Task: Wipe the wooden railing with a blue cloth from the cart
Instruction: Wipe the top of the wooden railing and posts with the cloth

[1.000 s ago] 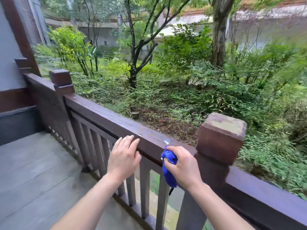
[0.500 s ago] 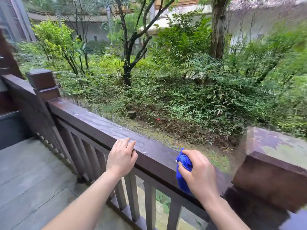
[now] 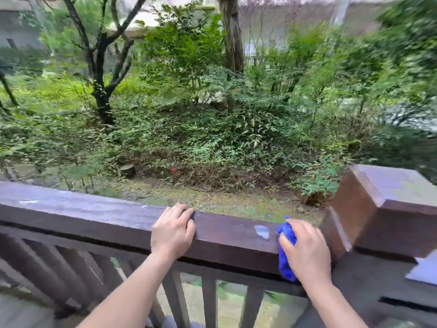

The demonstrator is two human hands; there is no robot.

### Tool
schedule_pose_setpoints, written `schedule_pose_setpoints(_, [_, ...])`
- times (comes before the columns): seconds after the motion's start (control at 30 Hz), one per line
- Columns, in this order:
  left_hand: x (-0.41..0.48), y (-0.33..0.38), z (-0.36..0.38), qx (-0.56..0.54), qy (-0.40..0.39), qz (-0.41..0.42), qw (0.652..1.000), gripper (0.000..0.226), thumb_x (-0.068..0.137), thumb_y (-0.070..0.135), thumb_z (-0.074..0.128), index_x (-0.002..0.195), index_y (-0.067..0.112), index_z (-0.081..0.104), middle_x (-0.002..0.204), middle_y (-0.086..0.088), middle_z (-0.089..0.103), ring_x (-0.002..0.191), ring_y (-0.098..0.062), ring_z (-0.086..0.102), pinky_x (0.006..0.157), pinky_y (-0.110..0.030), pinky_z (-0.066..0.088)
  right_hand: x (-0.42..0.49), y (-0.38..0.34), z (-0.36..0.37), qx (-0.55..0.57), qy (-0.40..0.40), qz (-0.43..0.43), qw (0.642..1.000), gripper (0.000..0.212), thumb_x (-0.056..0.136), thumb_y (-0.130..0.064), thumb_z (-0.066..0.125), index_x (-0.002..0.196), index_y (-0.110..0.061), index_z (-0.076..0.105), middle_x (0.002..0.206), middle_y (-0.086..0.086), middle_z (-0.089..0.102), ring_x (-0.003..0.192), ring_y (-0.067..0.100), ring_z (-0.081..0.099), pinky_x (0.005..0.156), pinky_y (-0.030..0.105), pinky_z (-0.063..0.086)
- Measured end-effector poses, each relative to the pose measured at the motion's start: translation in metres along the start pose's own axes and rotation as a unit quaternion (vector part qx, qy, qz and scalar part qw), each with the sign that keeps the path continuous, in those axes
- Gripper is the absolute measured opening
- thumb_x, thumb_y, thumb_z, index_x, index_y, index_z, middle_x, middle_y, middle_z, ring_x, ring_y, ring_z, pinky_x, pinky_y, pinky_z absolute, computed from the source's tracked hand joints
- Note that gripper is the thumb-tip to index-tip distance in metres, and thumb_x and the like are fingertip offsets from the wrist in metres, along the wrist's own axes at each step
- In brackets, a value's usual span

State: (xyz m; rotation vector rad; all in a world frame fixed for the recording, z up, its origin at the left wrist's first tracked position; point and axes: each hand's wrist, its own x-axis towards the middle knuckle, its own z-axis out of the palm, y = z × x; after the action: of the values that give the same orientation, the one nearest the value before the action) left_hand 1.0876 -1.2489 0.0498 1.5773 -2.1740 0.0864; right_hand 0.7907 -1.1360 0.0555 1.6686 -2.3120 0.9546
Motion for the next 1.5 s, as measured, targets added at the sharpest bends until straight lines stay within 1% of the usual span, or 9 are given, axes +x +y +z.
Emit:
schedule_pose_setpoints(0.17, [-0.002,-0.013,0.007,-0.027,0.021,0.036,0.999,0.049,0.089,0.034,0.037,0.114,0.017,0.074,0.122,-0.004,0.071,0.117,-0.027,0.065,0.102,-0.045,0.052,-0.006,-0.013,0.0,0.083,0.0,0.049,0.995,0.029,0.081,-0.024,0.068,0.109,-0.024,0.066,0.109,-0.003,0.067,0.1,0.023,0.059,0.077,0.03,0.042])
schedule_pose_setpoints(0.3, [-0.002,-0.013,0.005,-0.028,0.012,0.032,0.999,0.049,0.088,0.034,0.036,0.113,0.016,0.075,0.121,-0.007,0.071,0.116,-0.029,0.066,0.098,-0.046,0.054,0.0,-0.011,0.002,-0.034,-0.018,-0.022,0.999,0.036,0.073,-0.02,0.074,0.109,-0.015,0.067,0.104,0.005,0.069,0.095,0.031,0.06,0.079,0.035,0.048])
schedule_pose_setpoints(0.43, [-0.001,-0.013,0.004,-0.031,0.006,0.035,0.999,0.051,0.089,0.034,0.033,0.114,0.015,0.074,0.124,-0.008,0.07,0.118,-0.029,0.065,0.1,-0.045,0.054,0.014,-0.016,-0.001,-0.06,-0.01,0.081,0.995,0.037,0.077,-0.022,0.07,0.112,-0.011,0.066,0.106,0.012,0.067,0.096,0.035,0.057,0.081,0.039,0.047])
schedule_pose_setpoints(0.6, [0.001,-0.014,0.007,-0.026,0.005,0.033,0.999,0.053,0.089,0.035,0.032,0.118,0.015,0.072,0.127,-0.008,0.069,0.121,-0.029,0.063,0.102,-0.044,0.052,-0.016,-0.027,0.016,-0.016,-0.024,-0.08,0.996,0.037,0.071,-0.024,0.076,0.107,-0.019,0.065,0.102,0.0,0.067,0.092,0.025,0.06,0.075,0.032,0.051])
schedule_pose_setpoints(0.77, [-0.001,-0.014,0.005,-0.024,0.006,0.029,0.999,0.053,0.089,0.035,0.032,0.117,0.016,0.072,0.126,-0.008,0.069,0.121,-0.029,0.063,0.103,-0.044,0.051,0.03,-0.022,0.006,-0.059,-0.031,0.039,0.997,0.028,0.075,-0.022,0.069,0.102,-0.013,0.067,0.096,0.012,0.067,0.092,0.035,0.057,0.078,0.038,0.046])
schedule_pose_setpoints(1.0, [0.001,-0.016,0.011,-0.024,0.013,0.029,0.999,0.051,0.089,0.034,0.034,0.117,0.017,0.073,0.125,-0.007,0.07,0.119,-0.028,0.064,0.104,-0.043,0.051,0.061,-0.036,-0.026,0.034,0.197,-0.052,0.978,0.034,0.083,-0.019,0.069,0.116,-0.014,0.06,0.108,0.01,0.063,0.098,0.03,0.054,0.089,0.037,0.041])
schedule_pose_setpoints(1.17, [0.0,-0.018,0.016,-0.013,0.041,0.038,0.998,0.046,0.09,0.033,0.037,0.114,0.017,0.073,0.12,-0.006,0.07,0.114,-0.028,0.065,0.101,-0.04,0.052,-0.003,-0.019,-0.003,0.006,0.018,-0.102,0.995,0.038,0.078,-0.031,0.074,0.113,-0.018,0.067,0.113,-0.001,0.065,0.106,0.024,0.057,0.091,0.034,0.046])
schedule_pose_setpoints(1.33, [0.001,-0.017,0.017,-0.014,0.046,0.034,0.998,0.047,0.09,0.034,0.037,0.113,0.016,0.074,0.119,-0.007,0.071,0.113,-0.029,0.066,0.099,-0.041,0.053,-0.003,-0.019,0.01,-0.017,-0.009,-0.152,0.988,0.025,0.081,-0.04,0.068,0.101,-0.026,0.069,0.106,-0.009,0.067,0.091,0.02,0.06,0.079,0.03,0.05])
schedule_pose_setpoints(1.5, [0.001,-0.015,0.014,-0.014,0.04,0.032,0.999,0.048,0.09,0.034,0.036,0.114,0.016,0.074,0.121,-0.007,0.07,0.115,-0.028,0.065,0.101,-0.041,0.052,0.016,-0.03,0.017,-0.043,0.022,0.003,0.999,0.022,0.078,-0.028,0.073,0.097,-0.017,0.073,0.095,0.004,0.07,0.084,0.032,0.06,0.077,0.035,0.049])
